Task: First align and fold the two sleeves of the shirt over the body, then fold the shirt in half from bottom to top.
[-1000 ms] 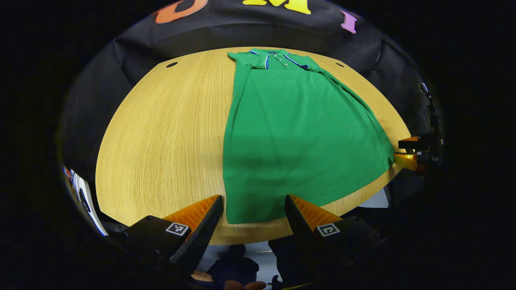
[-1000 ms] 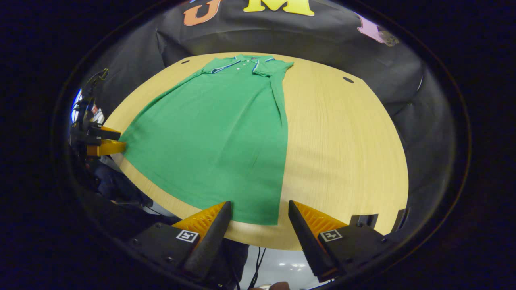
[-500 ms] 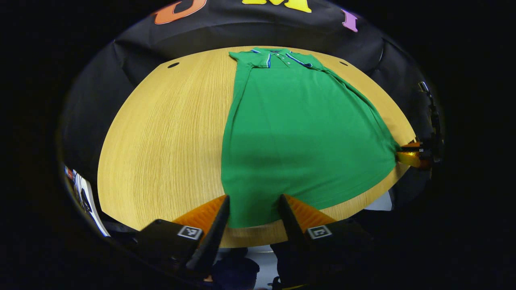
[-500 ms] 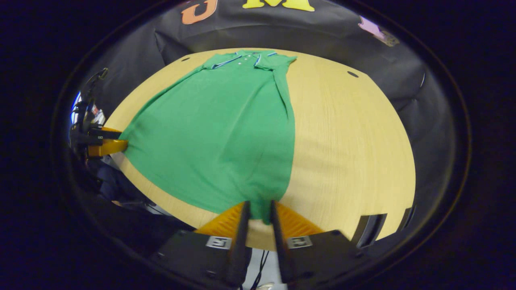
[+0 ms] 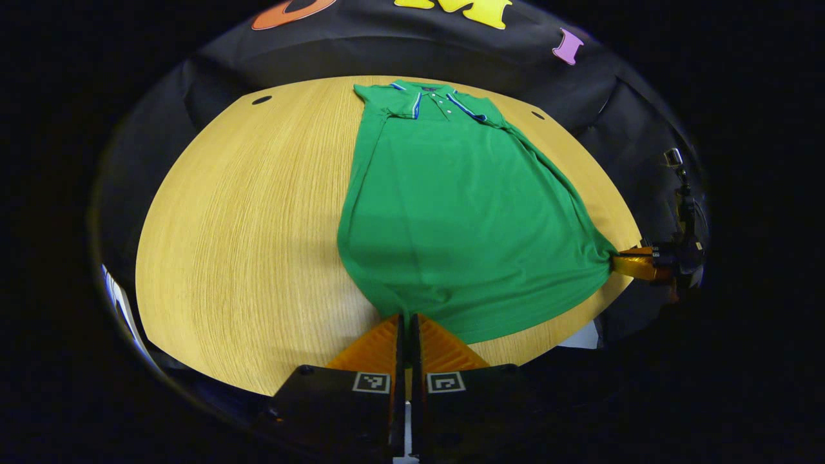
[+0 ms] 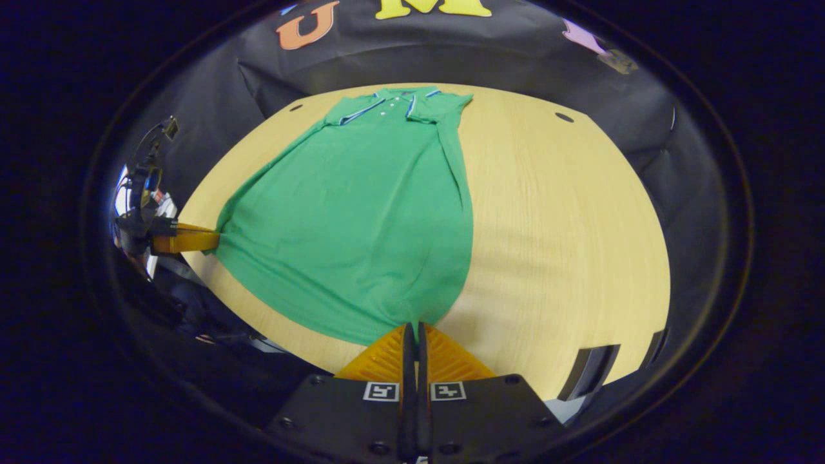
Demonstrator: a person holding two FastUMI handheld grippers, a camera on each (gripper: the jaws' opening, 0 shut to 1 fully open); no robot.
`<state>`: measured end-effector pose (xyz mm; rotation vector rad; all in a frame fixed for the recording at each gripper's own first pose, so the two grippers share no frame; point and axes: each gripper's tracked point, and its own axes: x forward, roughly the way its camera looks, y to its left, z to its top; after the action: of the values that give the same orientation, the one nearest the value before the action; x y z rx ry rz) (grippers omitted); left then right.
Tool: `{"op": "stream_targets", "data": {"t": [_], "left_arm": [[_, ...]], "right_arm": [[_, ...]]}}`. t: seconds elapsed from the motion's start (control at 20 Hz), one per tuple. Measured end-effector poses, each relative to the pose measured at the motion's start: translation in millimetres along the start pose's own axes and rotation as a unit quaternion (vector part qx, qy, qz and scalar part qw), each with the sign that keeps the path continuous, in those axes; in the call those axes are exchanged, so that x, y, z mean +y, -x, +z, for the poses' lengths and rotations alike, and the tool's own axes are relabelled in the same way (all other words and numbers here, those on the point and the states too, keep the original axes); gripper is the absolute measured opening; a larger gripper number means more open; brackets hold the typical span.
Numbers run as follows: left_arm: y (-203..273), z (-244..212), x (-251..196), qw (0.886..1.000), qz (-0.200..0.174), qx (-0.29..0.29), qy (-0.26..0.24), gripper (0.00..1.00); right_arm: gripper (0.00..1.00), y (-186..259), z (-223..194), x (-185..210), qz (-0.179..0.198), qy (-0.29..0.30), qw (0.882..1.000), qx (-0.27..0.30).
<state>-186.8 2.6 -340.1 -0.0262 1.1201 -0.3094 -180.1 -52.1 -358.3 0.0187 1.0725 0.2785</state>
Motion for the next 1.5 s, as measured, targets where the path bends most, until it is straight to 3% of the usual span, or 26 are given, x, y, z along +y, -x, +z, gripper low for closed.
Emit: {"op": "stream_targets", "data": {"t": [0.25,0.35,0.4,0.6,1.05,1.5], "left_arm": [[13.9,31.4,-1.8,0.999,-0.001,-0.028,-0.02,0.07],[18.2,48.5,-3.5,0.999,-0.003,-0.042,-0.02,0.07],[20.1,56.0,-3.1,0.998,-0.003,-0.051,-0.021,0.07],[33.1,93.5,-2.3,0.996,-0.001,-0.082,-0.031,0.07],[49.1,198.1,6.5,0.987,0.006,-0.15,-0.054,0.07],[35.1,317.6,24.8,0.976,0.01,-0.213,-0.052,0.07]], "right_arm": [[0.0,19.4,37.0,-7.0,0.009,-0.026,0.999,-0.033],[0.05,25.7,54.4,-10.8,0.011,-0.036,0.998,-0.049],[0.0,28.4,63.6,-12.5,0.011,-0.038,0.998,-0.056],[0.0,38.0,102.9,-18.3,0.015,-0.046,0.995,-0.084],[0.03,61.2,219.8,-35.6,0.017,-0.06,0.986,-0.157],[0.03,44.0,334.2,-54.8,0.005,-0.041,0.979,-0.202]]}}
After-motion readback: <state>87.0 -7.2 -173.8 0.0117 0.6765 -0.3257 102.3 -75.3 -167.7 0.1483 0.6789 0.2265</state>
